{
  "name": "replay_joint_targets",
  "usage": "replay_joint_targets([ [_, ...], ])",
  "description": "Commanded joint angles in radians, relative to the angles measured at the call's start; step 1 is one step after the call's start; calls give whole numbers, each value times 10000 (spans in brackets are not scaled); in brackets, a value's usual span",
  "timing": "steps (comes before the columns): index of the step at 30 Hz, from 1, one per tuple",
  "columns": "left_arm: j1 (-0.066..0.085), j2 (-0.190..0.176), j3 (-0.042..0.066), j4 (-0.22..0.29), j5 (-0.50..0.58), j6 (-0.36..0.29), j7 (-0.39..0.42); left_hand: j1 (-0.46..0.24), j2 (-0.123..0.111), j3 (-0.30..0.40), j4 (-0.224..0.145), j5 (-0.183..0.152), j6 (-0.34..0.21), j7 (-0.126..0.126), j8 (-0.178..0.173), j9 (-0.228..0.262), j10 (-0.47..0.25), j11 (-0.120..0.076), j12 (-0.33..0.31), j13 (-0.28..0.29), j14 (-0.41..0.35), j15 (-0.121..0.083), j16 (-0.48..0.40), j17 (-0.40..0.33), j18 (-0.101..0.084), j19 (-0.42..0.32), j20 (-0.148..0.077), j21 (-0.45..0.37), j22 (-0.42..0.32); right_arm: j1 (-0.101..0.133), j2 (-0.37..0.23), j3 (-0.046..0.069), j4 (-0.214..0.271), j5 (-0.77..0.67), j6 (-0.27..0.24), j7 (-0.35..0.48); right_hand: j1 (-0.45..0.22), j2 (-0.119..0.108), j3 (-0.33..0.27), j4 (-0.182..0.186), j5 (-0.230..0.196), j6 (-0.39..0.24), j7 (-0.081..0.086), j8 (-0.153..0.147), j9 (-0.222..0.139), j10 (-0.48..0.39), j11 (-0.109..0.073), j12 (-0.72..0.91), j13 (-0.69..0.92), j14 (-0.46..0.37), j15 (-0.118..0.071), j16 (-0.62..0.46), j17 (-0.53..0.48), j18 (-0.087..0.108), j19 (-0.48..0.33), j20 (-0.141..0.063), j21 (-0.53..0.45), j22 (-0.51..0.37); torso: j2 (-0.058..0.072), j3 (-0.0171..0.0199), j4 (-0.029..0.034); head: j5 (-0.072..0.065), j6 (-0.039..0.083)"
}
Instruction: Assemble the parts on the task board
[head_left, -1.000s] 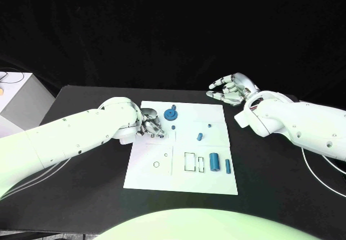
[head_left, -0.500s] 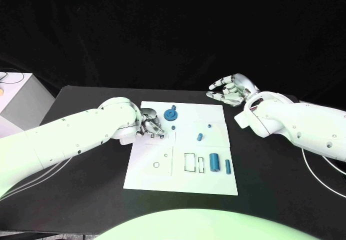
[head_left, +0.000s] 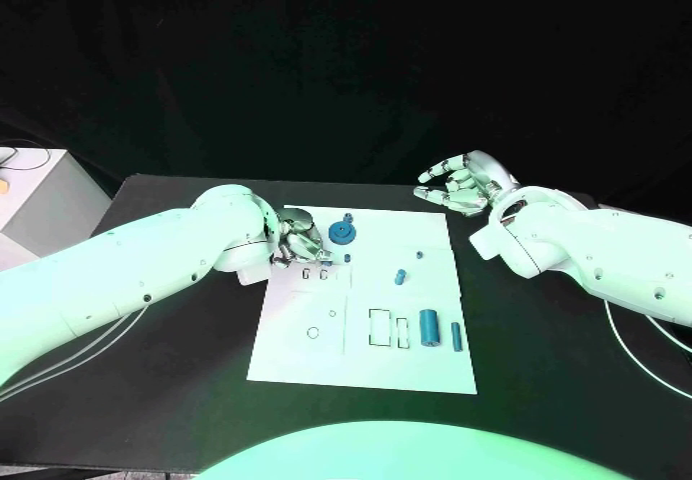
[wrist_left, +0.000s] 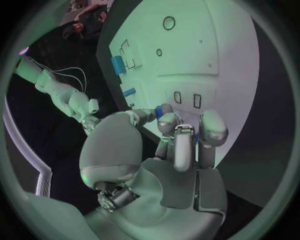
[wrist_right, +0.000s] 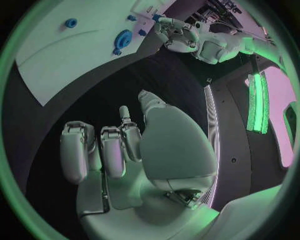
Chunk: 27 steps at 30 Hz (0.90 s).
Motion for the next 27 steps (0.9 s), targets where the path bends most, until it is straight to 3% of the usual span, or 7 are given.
replay_joint_targets([
  [1,11,-34,129,68,372,482,84,111,2,1745,-1684,39,79,-30,35,-2,-39,45,-43,-1,820,36,-2,1979,-131,14,68,-12,10,-9,-4,2,0,-66,117,86,-98,33,53,19,63,-64,9,51,13,-46,-16,-10,1108,807,-2,-61,1663,139,482,25,-18,1541,2,2,-2,11,19],
  [7,93,-66,319,51,378,1003,52,107,-14,1804,-1738,47,94,-29,33,1,-40,45,-49,-8,824,38,6,1990,-132,14,70,-6,20,-11,2,2,-9,-65,117,82,-98,33,53,19,63,-64,9,51,13,-46,-16,-10,1108,807,-2,-61,1663,139,482,25,-18,1541,10,7,-8,24,45],
  [15,227,89,347,-226,-123,1379,37,105,-45,1855,-1798,54,106,-27,29,2,-37,46,-48,-4,829,41,18,2009,-132,7,71,-5,20,-12,5,2,-18,-65,110,82,-98,33,53,19,63,-64,9,51,13,-46,-16,-10,1108,807,-2,-61,1663,139,482,25,-18,1541,3,13,-15,40,12],
  [19,252,163,258,-309,-532,1344,53,105,-51,1863,-1809,55,109,-27,28,2,-36,46,-48,-3,831,41,23,2016,-133,8,72,-3,25,-12,9,2,-23,-65,106,88,-98,33,53,19,63,-64,9,51,13,-46,-16,-10,1108,807,-2,-61,1663,139,482,25,-18,1541,9,9,-11,29,0],
  [27,265,318,-145,-397,-1288,755,71,105,-74,1915,-1861,63,140,-30,30,4,17,44,9,76,841,42,43,2046,-150,54,74,44,118,-12,10,2,-14,-65,77,121,-124,28,68,19,64,-64,8,58,16,-46,-18,-10,1105,806,-3,-64,1657,141,480,24,-30,1534,21,-9,-11,46,-38],
])
